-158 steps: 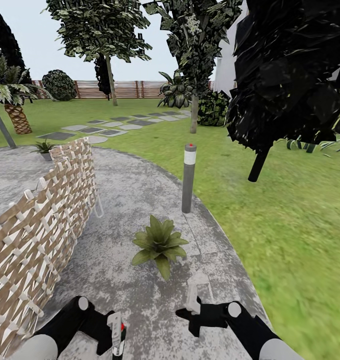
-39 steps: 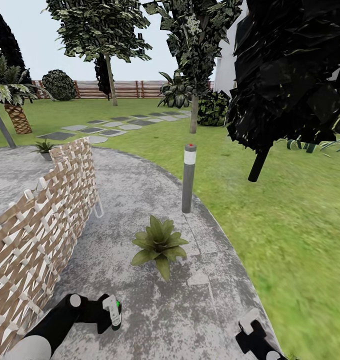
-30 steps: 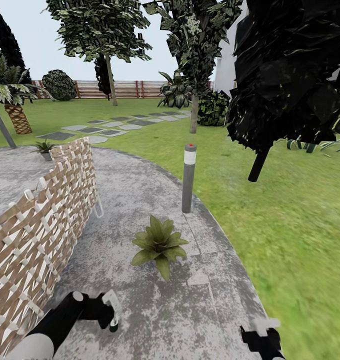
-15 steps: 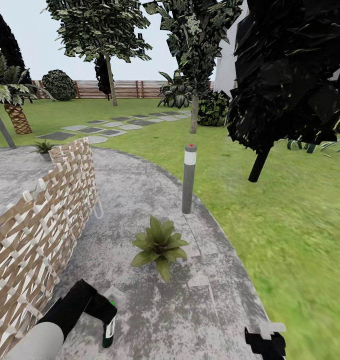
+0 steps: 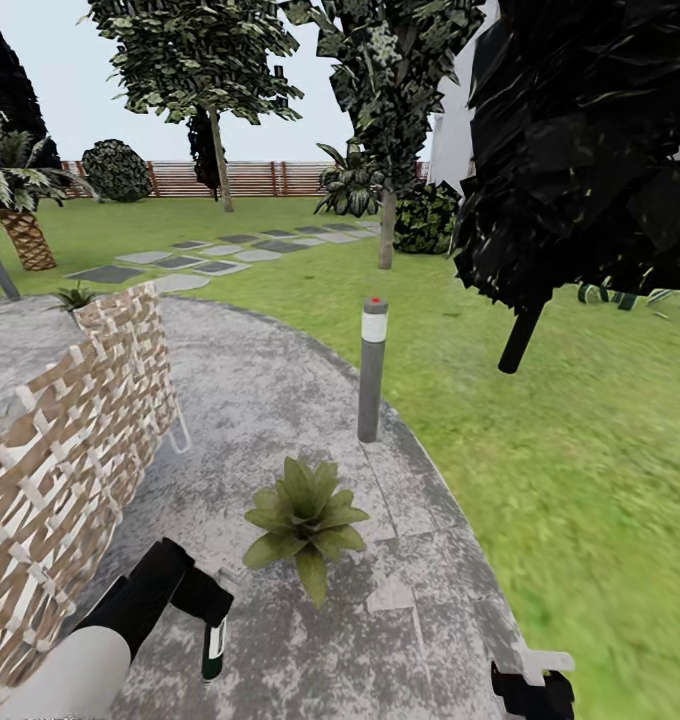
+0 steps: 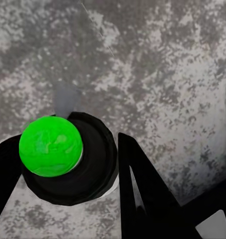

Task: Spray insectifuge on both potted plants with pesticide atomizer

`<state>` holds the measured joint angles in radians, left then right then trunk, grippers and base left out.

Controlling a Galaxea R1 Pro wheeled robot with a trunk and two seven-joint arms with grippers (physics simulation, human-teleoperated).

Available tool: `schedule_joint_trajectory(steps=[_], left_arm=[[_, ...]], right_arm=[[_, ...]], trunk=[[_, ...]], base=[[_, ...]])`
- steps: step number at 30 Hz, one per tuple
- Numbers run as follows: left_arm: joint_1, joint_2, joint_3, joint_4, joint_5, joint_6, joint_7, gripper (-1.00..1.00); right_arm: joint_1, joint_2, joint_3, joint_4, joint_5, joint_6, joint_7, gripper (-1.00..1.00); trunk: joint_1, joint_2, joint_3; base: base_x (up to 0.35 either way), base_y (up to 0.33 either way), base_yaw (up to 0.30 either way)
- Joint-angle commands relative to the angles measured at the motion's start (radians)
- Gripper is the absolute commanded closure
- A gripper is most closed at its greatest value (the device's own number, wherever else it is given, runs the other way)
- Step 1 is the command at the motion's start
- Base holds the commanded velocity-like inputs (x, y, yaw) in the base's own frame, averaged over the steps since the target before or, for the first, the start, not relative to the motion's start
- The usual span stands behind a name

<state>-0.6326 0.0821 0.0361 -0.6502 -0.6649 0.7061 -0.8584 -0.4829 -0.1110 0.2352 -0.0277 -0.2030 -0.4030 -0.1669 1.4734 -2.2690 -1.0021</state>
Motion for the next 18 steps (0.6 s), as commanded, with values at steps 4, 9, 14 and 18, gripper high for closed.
schedule_joint_trajectory(steps=[4, 9, 14, 18], left_arm=[[-0.004, 0.007, 0.004, -0.001, -0.008, 0.01, -0.01, 1.0], [-0.003, 0.011, -0.001, 0.014, -0.012, 0.008, -0.061, 1.0], [-0.002, 0.045, -0.021, 0.016, -0.075, 0.009, -0.142, 1.0], [0.007, 0.053, -0.025, 0.016, -0.152, 0.009, -0.173, 1.0]], right_arm=[[0.0, 0.002, 0.009, -0.001, -0.008, -0.002, -0.002, -1.0], [0.0, 0.002, 0.009, 0.0, -0.007, -0.002, -0.002, -1.0], [0.0, 0.002, 0.009, 0.001, -0.007, -0.002, -0.002, -1.0], [0.0, 0.002, 0.009, 0.001, -0.007, -0.002, -0.002, -1.0]], trunk=[[0.0, 0.0, -0.001], [0.0, 0.0, -0.001], [0.0, 0.0, -0.001], [0.0, 0.0, -0.001]], base=[[0.301, -0.129, 0.0], [0.104, -0.01, 0.0], [0.004, 0.0, 0.0], [0.013, 0.004, 0.0]])
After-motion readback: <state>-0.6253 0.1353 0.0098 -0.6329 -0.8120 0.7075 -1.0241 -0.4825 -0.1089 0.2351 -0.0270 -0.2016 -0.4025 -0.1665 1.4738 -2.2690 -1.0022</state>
